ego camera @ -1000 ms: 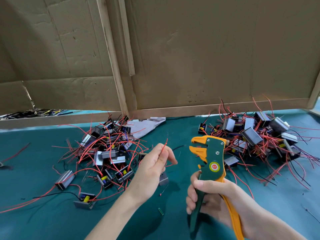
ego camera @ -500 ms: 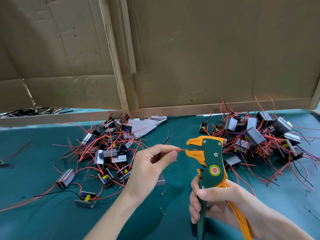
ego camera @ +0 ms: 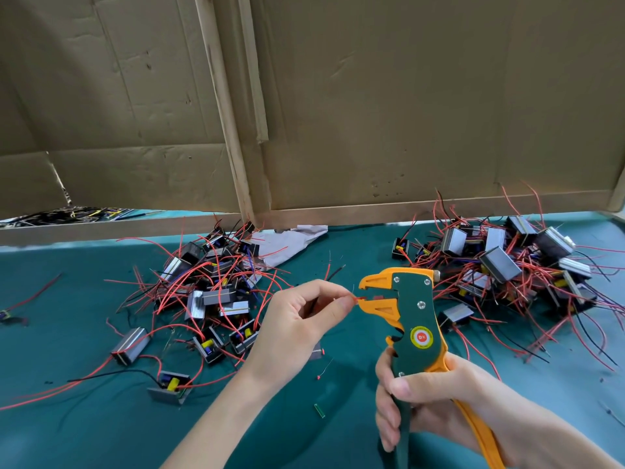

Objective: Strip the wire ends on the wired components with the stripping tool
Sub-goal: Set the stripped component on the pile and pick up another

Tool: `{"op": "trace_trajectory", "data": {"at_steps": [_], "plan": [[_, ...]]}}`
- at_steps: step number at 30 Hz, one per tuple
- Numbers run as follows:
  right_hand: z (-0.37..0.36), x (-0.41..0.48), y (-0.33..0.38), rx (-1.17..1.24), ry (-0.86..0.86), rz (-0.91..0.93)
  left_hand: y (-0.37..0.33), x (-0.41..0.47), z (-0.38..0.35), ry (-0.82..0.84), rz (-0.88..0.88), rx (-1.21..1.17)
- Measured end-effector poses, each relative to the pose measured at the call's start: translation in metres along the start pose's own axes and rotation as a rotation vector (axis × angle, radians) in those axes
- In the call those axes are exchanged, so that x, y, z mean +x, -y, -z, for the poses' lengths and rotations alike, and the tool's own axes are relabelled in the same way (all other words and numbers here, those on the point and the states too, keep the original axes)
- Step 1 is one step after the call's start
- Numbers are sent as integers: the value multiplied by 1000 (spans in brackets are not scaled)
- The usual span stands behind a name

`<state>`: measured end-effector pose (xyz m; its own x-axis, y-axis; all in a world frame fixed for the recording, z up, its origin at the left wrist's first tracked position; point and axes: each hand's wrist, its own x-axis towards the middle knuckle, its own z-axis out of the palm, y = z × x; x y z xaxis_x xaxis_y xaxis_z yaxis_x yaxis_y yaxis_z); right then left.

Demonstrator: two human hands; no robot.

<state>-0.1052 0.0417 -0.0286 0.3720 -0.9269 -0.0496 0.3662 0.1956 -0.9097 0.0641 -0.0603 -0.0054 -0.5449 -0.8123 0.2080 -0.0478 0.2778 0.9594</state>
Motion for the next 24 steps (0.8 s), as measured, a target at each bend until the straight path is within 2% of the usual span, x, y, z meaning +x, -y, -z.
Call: {"op": "trace_trajectory", "data": {"at_steps": [11, 15, 20, 24], "plan": [[-4, -5, 4, -53, -27, -58, -8, 1, 10, 70, -88, 54], [-8, -7, -1, -68, -130, -113, -7, 3, 13, 104, -158, 92], [-14, -2, -8, 3, -343, -148, 4, 8, 9, 78, -115, 161], [-8, 3, -5, 181, -179, 35, -4, 24, 4, -35, -224, 413]]}}
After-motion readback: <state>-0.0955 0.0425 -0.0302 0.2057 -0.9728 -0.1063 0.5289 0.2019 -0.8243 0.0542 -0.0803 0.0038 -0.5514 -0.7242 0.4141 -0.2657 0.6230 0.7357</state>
